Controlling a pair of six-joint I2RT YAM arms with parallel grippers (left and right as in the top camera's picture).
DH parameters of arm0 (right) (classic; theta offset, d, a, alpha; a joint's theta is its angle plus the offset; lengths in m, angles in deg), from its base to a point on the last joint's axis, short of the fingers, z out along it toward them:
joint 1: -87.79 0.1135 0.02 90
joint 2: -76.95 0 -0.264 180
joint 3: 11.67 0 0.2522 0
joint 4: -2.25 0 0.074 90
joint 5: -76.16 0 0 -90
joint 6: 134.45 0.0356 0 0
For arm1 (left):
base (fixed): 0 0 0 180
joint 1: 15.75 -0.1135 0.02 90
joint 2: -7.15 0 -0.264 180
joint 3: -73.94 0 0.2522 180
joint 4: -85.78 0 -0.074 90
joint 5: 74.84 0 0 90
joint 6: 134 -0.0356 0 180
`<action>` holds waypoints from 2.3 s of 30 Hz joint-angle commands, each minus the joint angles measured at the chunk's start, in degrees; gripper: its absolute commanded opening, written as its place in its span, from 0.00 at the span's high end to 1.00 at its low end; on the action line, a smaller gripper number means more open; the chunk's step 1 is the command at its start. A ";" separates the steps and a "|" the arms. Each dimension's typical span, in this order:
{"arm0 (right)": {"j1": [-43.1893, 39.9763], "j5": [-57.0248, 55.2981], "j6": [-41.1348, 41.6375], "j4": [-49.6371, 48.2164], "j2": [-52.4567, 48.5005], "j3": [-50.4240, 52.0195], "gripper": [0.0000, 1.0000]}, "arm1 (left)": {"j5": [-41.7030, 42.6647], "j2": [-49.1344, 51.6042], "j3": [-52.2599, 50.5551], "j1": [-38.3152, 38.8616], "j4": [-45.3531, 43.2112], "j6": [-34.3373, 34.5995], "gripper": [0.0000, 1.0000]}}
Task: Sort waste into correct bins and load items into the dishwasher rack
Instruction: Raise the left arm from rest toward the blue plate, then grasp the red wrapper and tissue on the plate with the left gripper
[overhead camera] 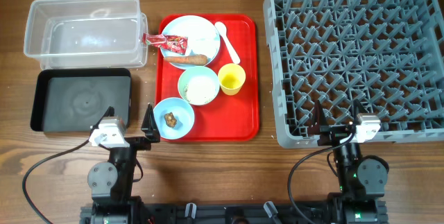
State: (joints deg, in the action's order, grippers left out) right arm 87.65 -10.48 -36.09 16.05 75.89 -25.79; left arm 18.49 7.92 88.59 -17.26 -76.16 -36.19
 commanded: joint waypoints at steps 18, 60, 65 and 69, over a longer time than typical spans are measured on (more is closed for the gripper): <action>0.33 -0.61 0.68 -0.13 0.04 0.07 0.00 | -0.15 -0.39 -0.57 -0.15 -0.09 0.35 0.00; 0.28 7.28 -2.43 1.92 -23.21 -32.65 0.00 | 11.23 58.99 59.91 0.68 18.56 -0.61 0.00; 0.28 7.45 -4.20 16.28 -35.06 -45.51 0.00 | 5.73 83.47 87.95 6.43 39.65 -5.92 0.00; 0.28 9.60 -4.33 27.28 -44.57 -54.88 0.00 | 1.07 102.20 106.88 10.58 53.05 -5.92 0.00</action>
State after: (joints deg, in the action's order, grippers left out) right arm 87.65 -3.57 -39.41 41.29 35.67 -75.78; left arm 23.91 98.91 184.54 -9.31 -28.27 -40.52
